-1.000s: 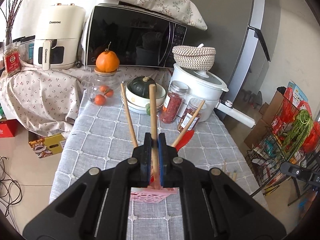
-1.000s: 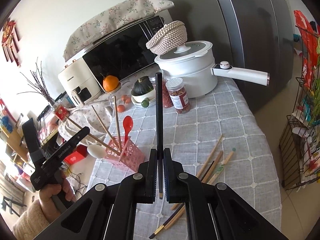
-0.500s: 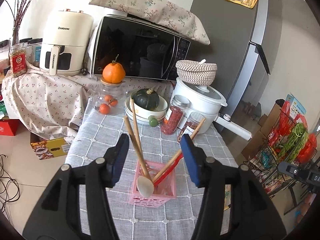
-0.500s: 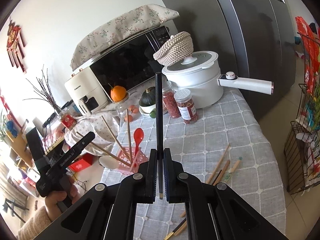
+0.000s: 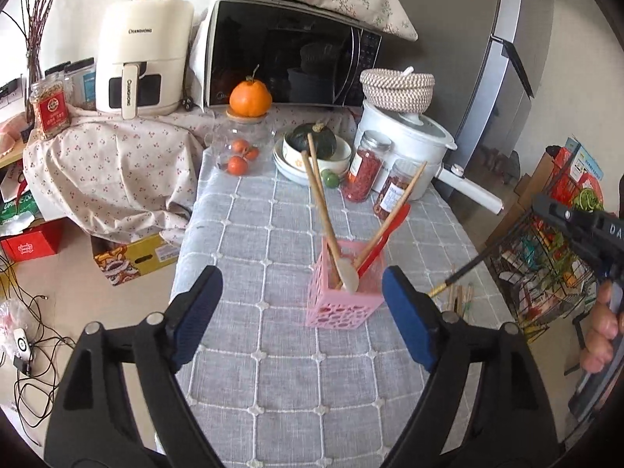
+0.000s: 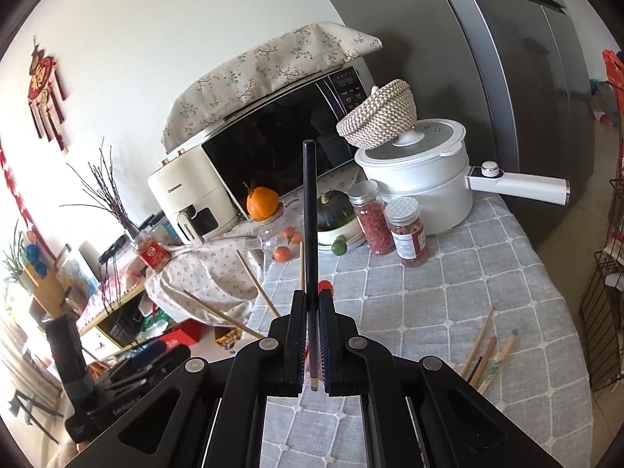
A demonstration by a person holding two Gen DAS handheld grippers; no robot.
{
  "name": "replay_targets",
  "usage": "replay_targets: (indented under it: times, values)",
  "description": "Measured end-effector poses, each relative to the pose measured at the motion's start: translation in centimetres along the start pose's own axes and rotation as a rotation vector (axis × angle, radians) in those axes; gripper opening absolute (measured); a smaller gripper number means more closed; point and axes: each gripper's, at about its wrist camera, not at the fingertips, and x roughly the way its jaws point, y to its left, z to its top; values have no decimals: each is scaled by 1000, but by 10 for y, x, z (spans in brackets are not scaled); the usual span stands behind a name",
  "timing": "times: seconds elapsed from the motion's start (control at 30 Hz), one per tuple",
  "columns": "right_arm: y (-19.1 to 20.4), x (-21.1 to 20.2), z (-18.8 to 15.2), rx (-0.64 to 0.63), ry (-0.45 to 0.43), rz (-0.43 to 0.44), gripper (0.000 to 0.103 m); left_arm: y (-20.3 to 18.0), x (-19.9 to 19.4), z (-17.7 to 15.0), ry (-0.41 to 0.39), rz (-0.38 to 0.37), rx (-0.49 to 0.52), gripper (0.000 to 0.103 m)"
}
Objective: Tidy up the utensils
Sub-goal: 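Lower the black chopstick into the pink basket and open the right tool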
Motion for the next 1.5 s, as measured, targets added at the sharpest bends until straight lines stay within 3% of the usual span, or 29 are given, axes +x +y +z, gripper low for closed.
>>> replay_targets:
  times: [0.37,0.8,1.07,1.5]
  values:
    - [27,33,3,-6,-94,18,6,15,10,-27,120,13,70,84]
    - [43,69,-8,-34,-156,-29,6,14,13,-28,138,3,81,84]
    - [40,61,-3,5,-237,-62,6,14,14,-28,143,2,79,84]
    - [45,100,-19,-28,-167,-89,6,14,15,-30,150,2,76,84]
